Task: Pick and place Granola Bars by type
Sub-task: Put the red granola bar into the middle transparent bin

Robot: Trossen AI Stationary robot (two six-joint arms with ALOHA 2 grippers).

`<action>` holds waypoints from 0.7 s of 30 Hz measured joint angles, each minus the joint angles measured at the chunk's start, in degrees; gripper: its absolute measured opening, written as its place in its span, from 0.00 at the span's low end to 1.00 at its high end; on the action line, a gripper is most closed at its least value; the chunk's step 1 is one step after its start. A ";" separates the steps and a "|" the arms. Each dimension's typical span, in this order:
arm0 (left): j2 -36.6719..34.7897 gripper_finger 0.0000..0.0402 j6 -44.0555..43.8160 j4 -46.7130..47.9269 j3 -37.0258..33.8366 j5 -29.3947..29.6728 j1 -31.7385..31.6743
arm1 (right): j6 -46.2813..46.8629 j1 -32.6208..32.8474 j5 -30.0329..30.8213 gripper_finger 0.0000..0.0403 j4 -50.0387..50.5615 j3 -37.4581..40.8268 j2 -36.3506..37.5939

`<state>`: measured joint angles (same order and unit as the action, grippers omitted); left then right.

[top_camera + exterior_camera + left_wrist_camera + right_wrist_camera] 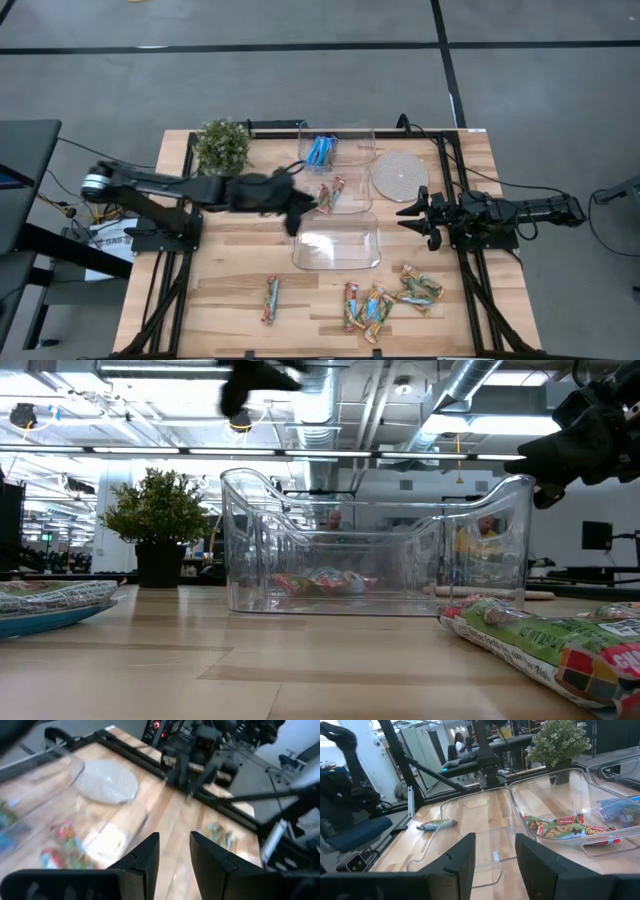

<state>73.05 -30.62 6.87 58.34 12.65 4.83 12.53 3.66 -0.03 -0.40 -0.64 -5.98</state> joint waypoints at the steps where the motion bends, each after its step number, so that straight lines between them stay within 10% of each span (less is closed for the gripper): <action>1: -2.57 0.25 -0.05 0.35 -2.31 0.12 0.79 | 0.00 0.02 0.00 0.33 0.00 0.02 0.02; 12: -25.32 0.25 -3.59 8.67 -18.22 1.01 10.62 | -0.01 0.02 0.00 0.33 0.00 0.00 0.00; 21: -29.96 0.25 -4.42 13.39 -19.44 3.14 14.86 | -0.02 0.02 0.00 0.33 0.00 0.00 0.00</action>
<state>43.09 -35.04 20.26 38.89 15.79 19.69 12.52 3.68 -0.03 -0.40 -0.64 -5.98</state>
